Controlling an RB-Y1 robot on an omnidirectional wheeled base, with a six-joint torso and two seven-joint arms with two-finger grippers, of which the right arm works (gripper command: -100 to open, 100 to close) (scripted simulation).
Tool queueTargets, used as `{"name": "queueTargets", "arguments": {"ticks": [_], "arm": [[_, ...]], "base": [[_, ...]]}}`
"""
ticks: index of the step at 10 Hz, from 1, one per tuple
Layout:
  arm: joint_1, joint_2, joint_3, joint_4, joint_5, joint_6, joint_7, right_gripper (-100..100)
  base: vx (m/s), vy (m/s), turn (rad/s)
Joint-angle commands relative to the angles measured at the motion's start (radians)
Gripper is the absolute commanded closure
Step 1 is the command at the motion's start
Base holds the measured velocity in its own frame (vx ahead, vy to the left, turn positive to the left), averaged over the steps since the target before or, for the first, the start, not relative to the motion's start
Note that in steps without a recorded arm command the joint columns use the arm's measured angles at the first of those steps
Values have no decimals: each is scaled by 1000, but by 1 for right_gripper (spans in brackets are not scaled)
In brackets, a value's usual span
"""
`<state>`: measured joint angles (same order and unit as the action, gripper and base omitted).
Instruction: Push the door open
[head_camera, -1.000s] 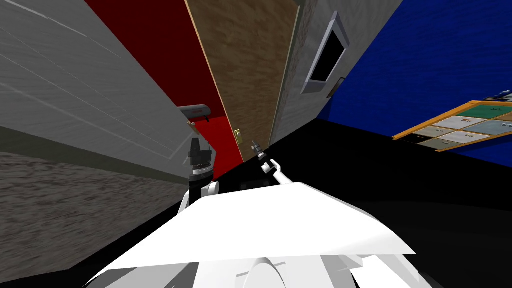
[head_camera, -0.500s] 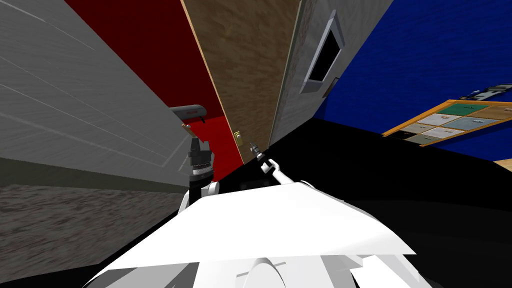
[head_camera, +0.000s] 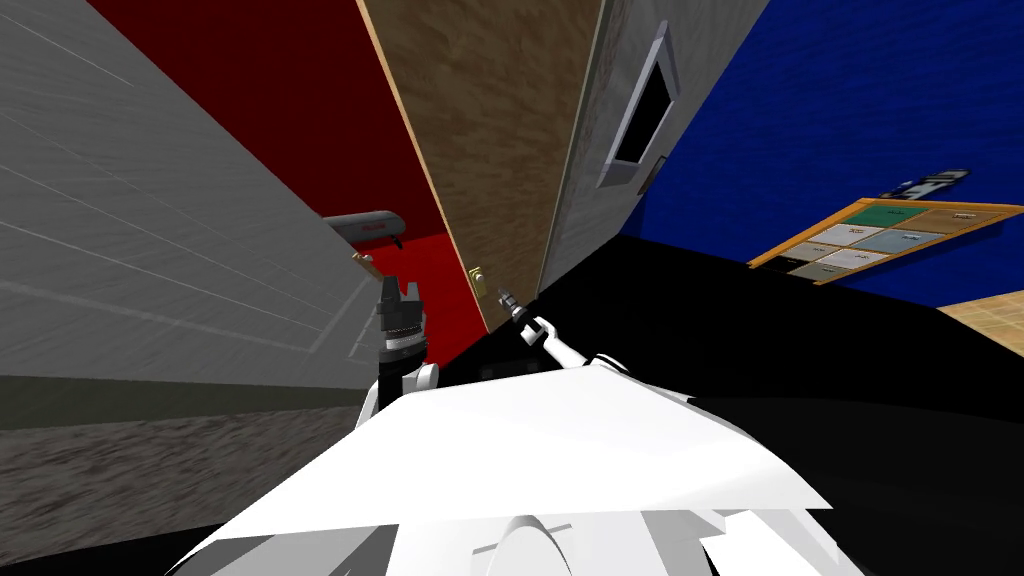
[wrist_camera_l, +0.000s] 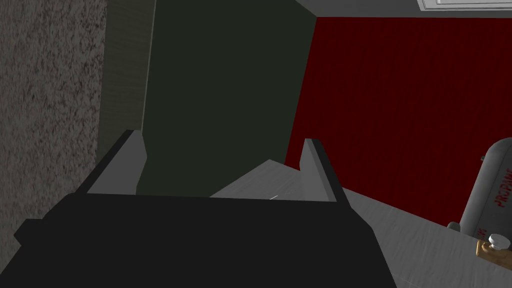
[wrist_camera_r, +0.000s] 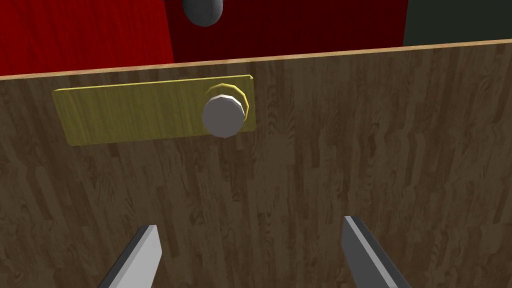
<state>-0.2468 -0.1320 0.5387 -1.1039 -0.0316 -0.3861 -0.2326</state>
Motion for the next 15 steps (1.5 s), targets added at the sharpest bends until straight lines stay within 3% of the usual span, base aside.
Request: {"name": "queueTargets", "arguments": {"ticks": [1,3,14,15], "arm": [[-19,1,13,28,1,6,-3,-100],[-39,0,28,56,1,12,-7,-100],[-50,27,-10,100,4,-1,13,-100],[-50,27,-10,100,4,-1,13,100]], "base": [[97,114,-86],[120,128,-79],[146,96,28],[-7,-5,-6]]}}
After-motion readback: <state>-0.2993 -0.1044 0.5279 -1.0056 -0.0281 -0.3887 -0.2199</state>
